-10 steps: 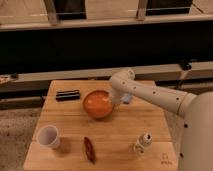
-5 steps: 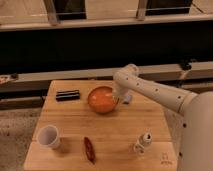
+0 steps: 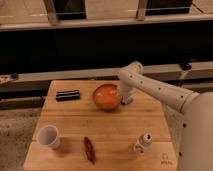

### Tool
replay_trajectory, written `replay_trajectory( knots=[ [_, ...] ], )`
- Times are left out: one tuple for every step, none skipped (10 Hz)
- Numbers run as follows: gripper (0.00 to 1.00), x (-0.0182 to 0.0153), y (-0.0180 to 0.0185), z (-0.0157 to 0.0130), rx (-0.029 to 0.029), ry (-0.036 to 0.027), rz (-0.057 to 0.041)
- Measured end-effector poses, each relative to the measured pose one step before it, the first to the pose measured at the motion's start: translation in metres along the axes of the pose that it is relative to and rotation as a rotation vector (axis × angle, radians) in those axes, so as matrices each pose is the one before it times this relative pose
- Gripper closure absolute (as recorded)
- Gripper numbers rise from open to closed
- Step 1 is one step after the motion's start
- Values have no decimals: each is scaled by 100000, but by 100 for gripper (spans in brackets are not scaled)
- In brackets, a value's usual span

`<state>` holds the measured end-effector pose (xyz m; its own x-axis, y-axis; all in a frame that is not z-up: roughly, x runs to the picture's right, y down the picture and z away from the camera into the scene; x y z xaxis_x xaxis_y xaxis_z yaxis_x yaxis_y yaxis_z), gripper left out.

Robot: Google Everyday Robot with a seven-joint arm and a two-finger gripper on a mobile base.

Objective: Drag the ceramic bowl in a circle

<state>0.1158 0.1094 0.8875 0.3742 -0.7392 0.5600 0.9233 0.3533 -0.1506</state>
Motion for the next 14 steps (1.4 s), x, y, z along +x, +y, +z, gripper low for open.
replay_trajectory(
  knots=[
    [100, 624, 983, -5, -1011, 700, 1529],
    [100, 360, 633, 7, -608, 307, 942],
    [100, 343, 744, 21, -420, 252, 1061],
    [100, 489, 1243, 6, -865, 479, 1336],
    [100, 156, 812, -6, -540, 89, 1008],
    [100, -56, 858, 30, -482, 70, 764],
    [100, -219, 327, -27, 104, 123, 295],
    [100, -429, 605, -112, 513, 86, 569],
    [100, -496, 743, -209, -170, 43, 177],
    [100, -910, 552, -361, 677, 260, -558],
    [100, -641, -21, -252, 500, -3, -871],
    [100, -632, 85, -281, 520, -146, -612],
    [100, -427, 173, -273, 400, 253, -579],
    [100, -612, 44, -355, 699, 52, -784]
  ],
)
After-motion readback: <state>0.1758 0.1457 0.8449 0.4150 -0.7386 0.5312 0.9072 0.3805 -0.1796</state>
